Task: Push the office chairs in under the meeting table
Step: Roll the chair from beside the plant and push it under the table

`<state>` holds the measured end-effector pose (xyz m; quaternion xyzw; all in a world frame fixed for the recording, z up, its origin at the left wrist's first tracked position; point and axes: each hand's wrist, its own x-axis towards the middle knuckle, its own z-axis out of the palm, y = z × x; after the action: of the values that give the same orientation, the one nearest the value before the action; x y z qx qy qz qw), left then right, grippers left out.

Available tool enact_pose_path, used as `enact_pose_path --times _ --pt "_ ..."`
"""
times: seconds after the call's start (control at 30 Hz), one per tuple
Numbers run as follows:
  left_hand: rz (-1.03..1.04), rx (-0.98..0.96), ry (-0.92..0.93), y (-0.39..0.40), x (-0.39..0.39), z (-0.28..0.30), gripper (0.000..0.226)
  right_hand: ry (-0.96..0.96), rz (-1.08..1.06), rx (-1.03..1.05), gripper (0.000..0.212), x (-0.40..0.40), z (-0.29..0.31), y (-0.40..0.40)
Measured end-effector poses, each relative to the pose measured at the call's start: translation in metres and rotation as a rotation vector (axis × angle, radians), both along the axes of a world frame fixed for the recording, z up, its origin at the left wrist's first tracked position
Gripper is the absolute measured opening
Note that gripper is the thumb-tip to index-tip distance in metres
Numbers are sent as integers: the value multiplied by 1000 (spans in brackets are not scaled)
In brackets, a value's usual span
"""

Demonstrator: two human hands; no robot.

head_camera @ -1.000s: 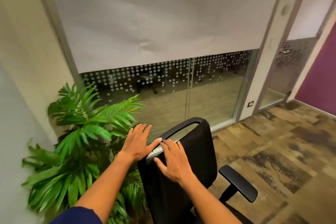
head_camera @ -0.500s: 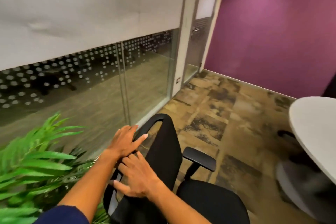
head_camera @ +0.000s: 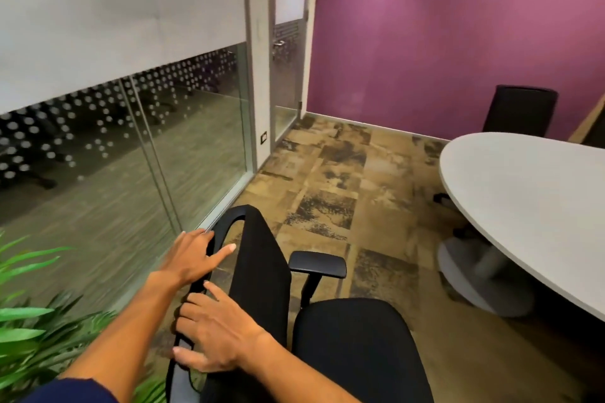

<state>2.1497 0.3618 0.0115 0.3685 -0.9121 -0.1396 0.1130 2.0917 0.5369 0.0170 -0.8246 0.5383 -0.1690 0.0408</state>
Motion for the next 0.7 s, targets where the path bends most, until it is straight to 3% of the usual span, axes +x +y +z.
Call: enact_pose_path --times 0.13,0.27,0.47,0.7 --pt "-71 -13 9 31 -27 8 64 -71 -59 -5 31 -22 -7 33" --pt "-107 15 -26 65 -61 8 51 -161 -184 -30 37 -51 -9 72" --pt "-192 12 -130 97 -118 -7 50 -260 -523 13 71 -107 -20 135" --pt "-397 -22 -169 151 -172 -10 46 -157 -805 114 86 -163 -25 203"
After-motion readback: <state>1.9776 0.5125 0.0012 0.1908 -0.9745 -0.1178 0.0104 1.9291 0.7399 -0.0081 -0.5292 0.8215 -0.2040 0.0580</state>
